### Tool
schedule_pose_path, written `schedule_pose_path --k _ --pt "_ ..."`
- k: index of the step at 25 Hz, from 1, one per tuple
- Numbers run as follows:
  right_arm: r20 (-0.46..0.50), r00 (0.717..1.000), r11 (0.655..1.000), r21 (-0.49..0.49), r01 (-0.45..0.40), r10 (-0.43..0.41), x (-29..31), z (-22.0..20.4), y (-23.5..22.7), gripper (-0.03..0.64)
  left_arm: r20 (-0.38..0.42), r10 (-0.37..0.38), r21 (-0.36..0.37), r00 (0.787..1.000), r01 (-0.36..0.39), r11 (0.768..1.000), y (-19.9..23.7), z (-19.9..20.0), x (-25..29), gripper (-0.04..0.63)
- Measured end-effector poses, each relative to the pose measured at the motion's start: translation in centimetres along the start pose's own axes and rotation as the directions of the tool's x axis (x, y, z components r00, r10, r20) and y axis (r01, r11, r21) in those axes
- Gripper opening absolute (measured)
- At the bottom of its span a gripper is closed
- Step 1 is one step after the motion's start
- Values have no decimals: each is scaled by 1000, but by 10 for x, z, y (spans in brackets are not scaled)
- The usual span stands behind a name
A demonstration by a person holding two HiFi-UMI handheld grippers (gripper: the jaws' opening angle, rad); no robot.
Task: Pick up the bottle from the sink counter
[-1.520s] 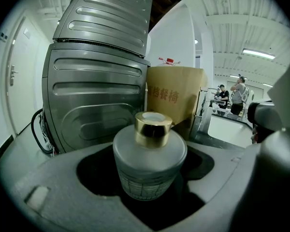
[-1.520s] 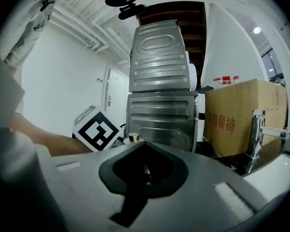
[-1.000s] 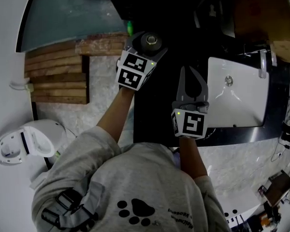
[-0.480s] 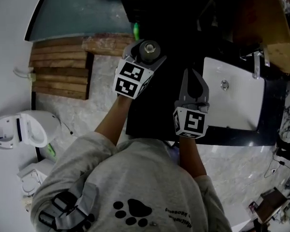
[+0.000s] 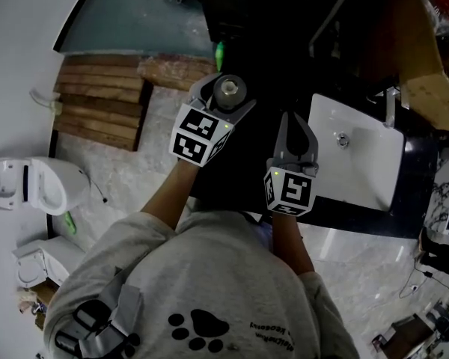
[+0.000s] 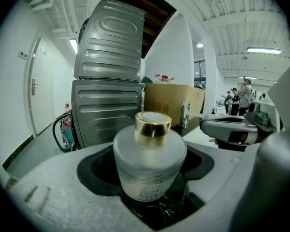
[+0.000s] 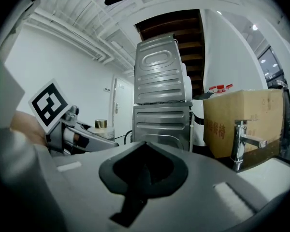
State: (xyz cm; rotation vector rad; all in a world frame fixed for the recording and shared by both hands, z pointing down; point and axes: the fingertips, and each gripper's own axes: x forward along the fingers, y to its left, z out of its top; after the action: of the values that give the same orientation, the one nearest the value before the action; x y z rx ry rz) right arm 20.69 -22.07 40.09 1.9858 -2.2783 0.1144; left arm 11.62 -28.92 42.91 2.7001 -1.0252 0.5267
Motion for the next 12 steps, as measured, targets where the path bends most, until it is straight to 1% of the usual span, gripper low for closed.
schedule_pose_path --k 9,12 --pt "22 1000 1000 -14 4 -4 -17 15 13 1 34 -34 -8 999 35 999 -18 4 -30 351" --pt "33 999 1000 -27 9 -8 -23 22 21 1 52 -50 -21 997 51 998 -21 6 -41 351"
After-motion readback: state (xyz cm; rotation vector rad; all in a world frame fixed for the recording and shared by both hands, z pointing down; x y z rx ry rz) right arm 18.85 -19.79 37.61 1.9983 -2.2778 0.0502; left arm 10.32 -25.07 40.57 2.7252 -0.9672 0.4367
